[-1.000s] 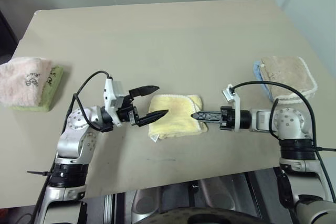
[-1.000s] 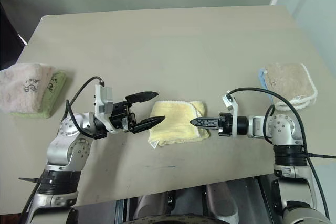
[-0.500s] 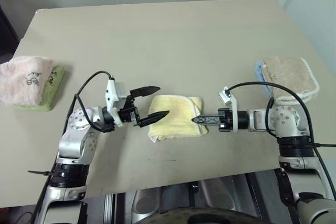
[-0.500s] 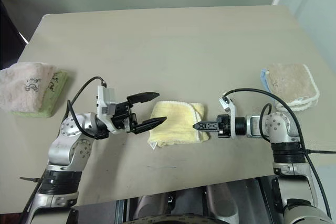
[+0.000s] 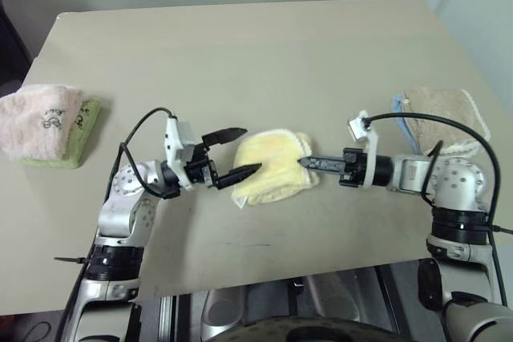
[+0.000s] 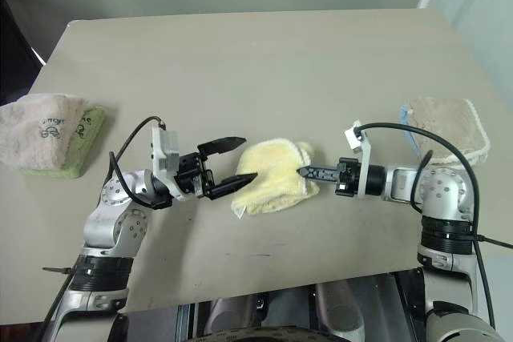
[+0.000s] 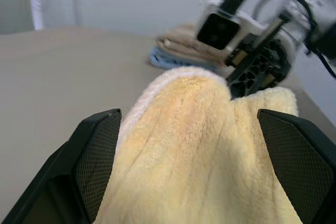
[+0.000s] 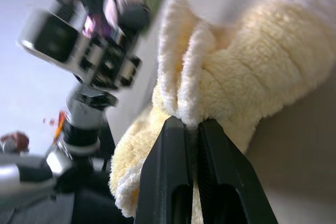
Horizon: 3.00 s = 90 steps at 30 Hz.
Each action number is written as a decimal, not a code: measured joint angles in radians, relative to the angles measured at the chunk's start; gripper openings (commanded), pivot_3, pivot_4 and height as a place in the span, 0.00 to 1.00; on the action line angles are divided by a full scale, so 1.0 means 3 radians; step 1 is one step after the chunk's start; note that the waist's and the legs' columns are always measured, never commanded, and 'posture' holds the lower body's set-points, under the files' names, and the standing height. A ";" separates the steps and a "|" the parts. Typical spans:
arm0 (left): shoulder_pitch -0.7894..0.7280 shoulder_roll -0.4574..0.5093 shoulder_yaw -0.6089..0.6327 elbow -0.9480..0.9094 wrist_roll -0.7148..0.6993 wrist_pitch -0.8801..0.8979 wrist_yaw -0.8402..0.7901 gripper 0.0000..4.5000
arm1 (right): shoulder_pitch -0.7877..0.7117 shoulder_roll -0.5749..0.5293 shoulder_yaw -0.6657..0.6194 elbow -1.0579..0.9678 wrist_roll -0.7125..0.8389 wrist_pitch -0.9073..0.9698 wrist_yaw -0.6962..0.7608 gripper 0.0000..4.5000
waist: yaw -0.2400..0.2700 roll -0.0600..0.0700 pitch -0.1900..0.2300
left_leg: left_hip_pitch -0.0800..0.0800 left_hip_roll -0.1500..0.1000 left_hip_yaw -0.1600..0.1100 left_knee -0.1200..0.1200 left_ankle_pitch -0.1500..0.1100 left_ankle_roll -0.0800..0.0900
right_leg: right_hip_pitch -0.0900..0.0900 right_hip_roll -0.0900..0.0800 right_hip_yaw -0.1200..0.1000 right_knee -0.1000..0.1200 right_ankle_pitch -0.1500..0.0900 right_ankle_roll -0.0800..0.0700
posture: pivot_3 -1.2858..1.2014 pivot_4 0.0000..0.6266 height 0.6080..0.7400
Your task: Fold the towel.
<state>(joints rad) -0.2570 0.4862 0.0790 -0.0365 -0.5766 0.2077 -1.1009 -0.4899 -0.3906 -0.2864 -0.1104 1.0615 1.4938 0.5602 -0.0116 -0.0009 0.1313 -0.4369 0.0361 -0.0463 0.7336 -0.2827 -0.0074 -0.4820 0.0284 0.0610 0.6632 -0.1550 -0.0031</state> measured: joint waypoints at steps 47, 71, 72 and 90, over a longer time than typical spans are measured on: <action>-0.0558 -0.0512 -0.0265 0.0947 0.0328 -0.0175 -0.0208 1.00 | 0.1514 -0.0075 -0.1335 -0.0680 0.1149 -0.3001 -0.2720 0.01 | 0.0060 0.0013 0.0004 | 0.0004 -0.0013 0.0009 0.0009 -0.0011 0.0028 | 0.0016 -0.0007 0.0031 -0.0009 -0.0020 0.0085 | 0.52 0.24 0.72; -0.0503 -0.0535 -0.0301 0.0946 0.0353 -0.0241 -0.0162 1.00 | 0.1650 -0.0161 -0.1387 -0.0444 0.1209 -0.2978 -0.2590 0.70 | 0.0060 0.0014 0.0005 | 0.0004 -0.0015 0.0013 0.0009 -0.0011 0.0032 | 0.0019 -0.0007 0.0038 -0.0013 -0.0019 0.0090 | 0.52 0.24 0.72; -0.0504 -0.0535 -0.0303 0.0945 0.0353 -0.0246 -0.0164 1.00 | 0.1695 -0.0180 -0.1400 -0.0483 0.1260 -0.2967 -0.2587 0.77 | 0.0063 0.0014 0.0005 | 0.0004 -0.0015 0.0013 0.0009 -0.0012 0.0032 | 0.0019 -0.0007 0.0038 -0.0014 -0.0019 0.0091 | 0.52 0.24 0.72; -0.0577 -0.0478 -0.0311 0.0932 0.0288 -0.0024 -0.0188 1.00 | 0.2792 -0.0810 -0.1886 -0.1252 0.2154 -0.2737 -0.2242 0.98 | 0.0068 0.0025 0.0005 | -0.0001 -0.0018 0.0019 0.0008 -0.0027 0.0041 | 0.0029 -0.0008 0.0047 -0.0049 -0.0019 0.0105 | 0.52 0.24 0.72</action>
<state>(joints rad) -0.4301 0.3428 -0.0142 0.2432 -0.4901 0.2004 -1.1573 0.3476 -0.6338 -0.8521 -0.4860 1.7075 0.6726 -0.1123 0.0088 0.0065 0.1327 -0.4374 0.0307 -0.0405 0.7359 -0.2907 0.0050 -0.4732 0.0261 0.0751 0.6484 -0.1606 0.0284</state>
